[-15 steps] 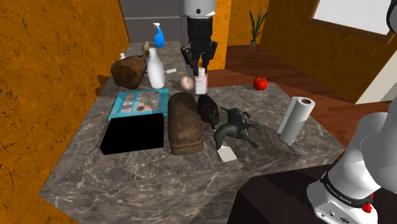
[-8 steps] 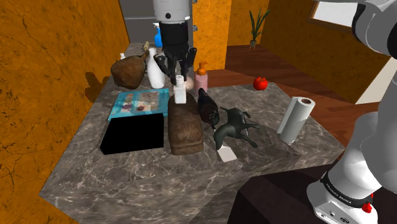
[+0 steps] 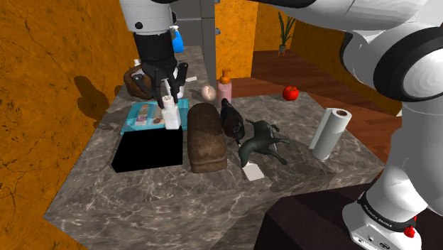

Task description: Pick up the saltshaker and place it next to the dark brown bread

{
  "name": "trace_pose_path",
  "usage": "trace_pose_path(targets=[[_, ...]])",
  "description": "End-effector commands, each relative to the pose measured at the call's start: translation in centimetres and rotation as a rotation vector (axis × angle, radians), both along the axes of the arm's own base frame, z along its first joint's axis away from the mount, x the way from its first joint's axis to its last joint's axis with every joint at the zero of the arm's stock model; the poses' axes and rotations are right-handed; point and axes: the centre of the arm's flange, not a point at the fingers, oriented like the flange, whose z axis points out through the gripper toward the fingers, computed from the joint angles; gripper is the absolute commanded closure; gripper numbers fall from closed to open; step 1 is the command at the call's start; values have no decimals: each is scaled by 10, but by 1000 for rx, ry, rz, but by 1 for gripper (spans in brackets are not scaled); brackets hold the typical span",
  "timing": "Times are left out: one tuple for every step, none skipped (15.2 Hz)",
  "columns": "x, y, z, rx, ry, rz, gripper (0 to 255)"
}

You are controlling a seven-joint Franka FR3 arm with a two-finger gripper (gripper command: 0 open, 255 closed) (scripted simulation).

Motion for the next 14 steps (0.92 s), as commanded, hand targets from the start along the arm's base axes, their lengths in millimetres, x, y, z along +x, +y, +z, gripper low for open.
trace_pose_path(targets=[[-1,7,-7,1,-1,-2,255],[-1,7,-12,1,-1,-2,255],[-1,7,-17,1,-1,-2,255],[-1,7,-23,1,-1,-2,255],[-1,7,-28,1,-1,-2,255],[-1,7,-33,1,-1,-2,255],[-1,7,-39,1,-1,-2,255],[-1,7,-44,1,-1,-2,255],[-1,7,-49,1,-1,-2,255],[-1,7,-54,1,-1,-2,255],[-1,7,-60,1,-1,-2,255],[-1,7,-65,1,-1,-2,255],[-1,7,-70,1,-1,-2,255],[-1,7,-76,1,-1,-2,255]])
